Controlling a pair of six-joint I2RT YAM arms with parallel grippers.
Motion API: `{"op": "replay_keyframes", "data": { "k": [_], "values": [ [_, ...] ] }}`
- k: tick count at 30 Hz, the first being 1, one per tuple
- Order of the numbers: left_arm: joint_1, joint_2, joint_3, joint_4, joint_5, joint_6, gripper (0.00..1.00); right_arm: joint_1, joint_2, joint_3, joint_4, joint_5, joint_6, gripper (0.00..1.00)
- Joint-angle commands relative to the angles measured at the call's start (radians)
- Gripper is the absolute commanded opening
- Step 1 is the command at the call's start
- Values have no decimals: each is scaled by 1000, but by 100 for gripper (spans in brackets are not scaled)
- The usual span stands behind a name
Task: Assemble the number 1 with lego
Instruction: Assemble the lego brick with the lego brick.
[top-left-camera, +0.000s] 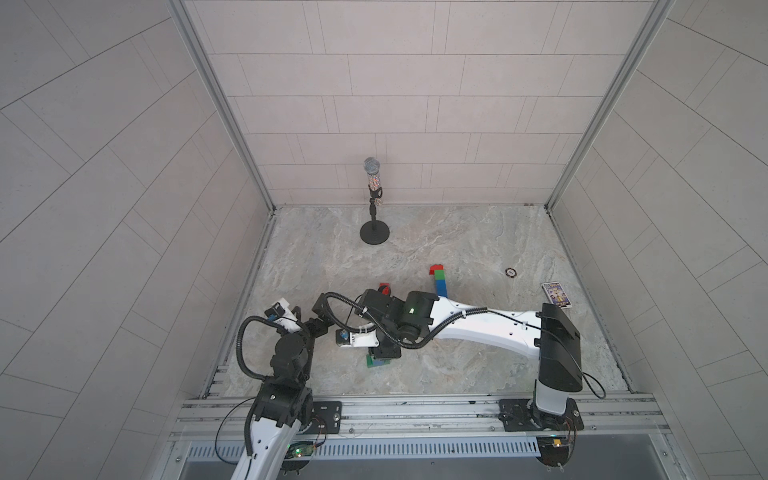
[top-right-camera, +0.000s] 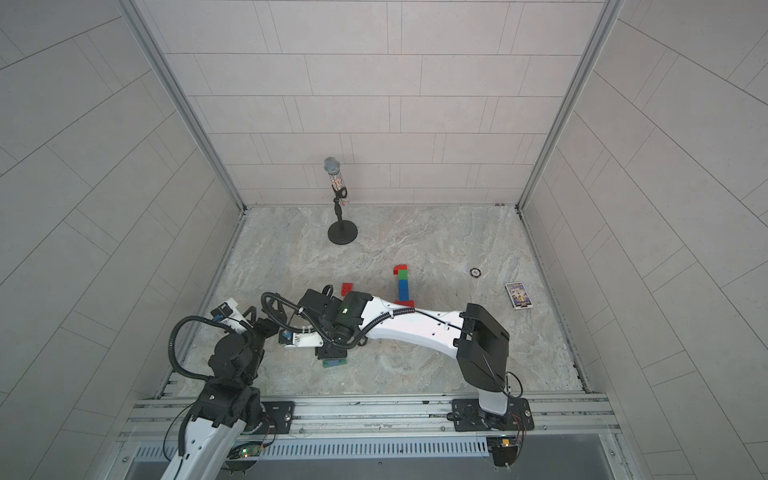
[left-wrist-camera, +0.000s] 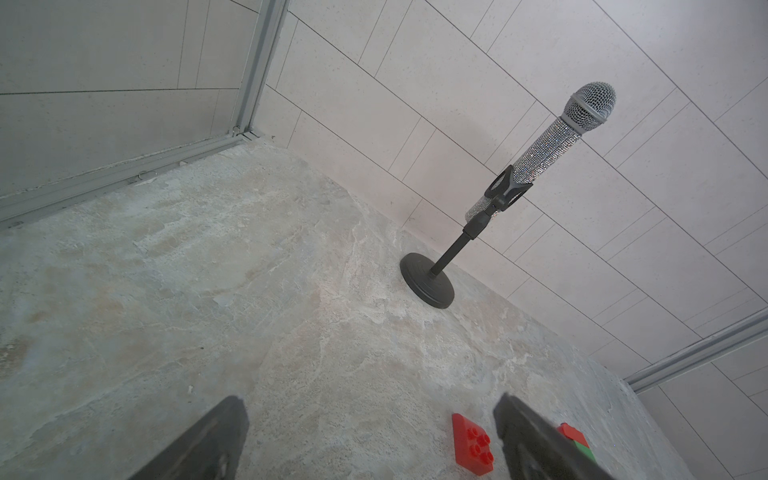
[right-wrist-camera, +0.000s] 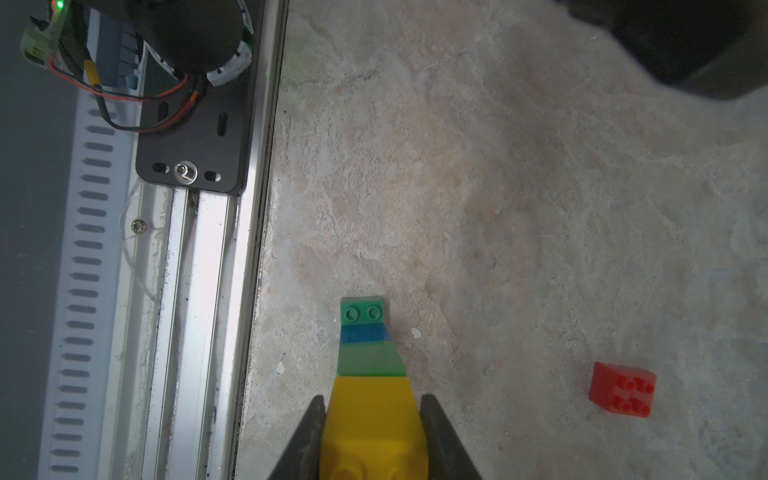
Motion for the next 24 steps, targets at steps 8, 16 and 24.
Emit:
{"op": "replay_keyframes", "data": {
  "k": [8, 16, 24],
  "values": [
    [2, -9, -10, -54, 1, 7, 100, -26, 44, 19, -152, -52, -23, 0],
    [2, -13, -11, -52, 5, 8, 100, -30, 81, 36, -172, -103, -42, 0],
    [2, -14, -11, -53, 8, 10, 100, -29, 108, 60, -194, -103, -61, 0]
  ]
}}
